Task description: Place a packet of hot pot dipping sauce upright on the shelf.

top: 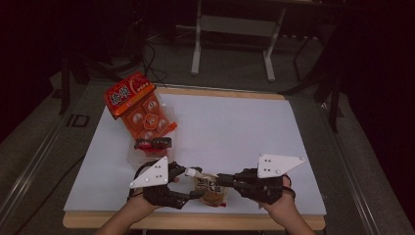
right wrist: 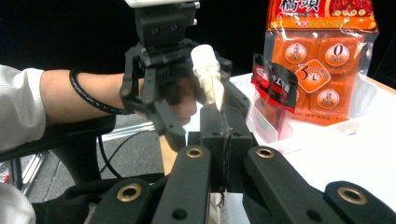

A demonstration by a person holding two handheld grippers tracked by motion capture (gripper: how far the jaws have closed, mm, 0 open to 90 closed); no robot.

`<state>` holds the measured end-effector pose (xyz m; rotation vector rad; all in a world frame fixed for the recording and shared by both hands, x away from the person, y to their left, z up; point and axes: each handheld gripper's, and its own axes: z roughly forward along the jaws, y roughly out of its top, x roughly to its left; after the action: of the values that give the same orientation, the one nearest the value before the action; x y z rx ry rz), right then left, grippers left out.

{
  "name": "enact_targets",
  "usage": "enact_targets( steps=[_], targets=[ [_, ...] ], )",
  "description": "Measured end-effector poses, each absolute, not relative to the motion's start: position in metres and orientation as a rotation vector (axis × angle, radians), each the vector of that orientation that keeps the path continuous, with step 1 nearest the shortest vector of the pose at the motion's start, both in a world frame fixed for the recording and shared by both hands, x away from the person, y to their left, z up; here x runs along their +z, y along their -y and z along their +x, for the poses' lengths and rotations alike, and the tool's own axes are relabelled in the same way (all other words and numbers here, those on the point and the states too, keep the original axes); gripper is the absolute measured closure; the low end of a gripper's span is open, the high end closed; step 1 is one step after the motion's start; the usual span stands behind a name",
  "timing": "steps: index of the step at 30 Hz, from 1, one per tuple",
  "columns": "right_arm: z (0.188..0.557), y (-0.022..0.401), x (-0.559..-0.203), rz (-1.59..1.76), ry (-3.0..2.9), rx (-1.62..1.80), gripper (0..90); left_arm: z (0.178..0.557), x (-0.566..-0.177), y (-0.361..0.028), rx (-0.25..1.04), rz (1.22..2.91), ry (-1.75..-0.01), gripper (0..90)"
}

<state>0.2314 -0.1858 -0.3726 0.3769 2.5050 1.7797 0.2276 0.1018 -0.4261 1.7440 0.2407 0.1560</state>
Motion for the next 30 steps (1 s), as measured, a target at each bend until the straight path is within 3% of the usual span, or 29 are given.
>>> enact_targets(
  steps=[2,12,26,30],
  targets=[
    [0.233,0.187,-0.375,0.385,-2.508,1.782,89.9,0.228,-0.425,-0.100,0.164,1.768,-0.222,55.4],
    [0.236,0.187,-0.379,0.407,-2.520,1.758,89.8,0.237,-0.426,-0.097,0.164,1.830,-0.242,84.2],
    [0.241,0.189,-0.381,0.448,-2.486,1.777,86.1,0.243,-0.418,-0.098,0.137,1.862,-0.226,89.7],
    [0.241,0.191,-0.379,0.454,-2.457,1.799,76.9,0.242,-0.412,-0.099,0.148,1.881,-0.215,89.8]
  ],
)
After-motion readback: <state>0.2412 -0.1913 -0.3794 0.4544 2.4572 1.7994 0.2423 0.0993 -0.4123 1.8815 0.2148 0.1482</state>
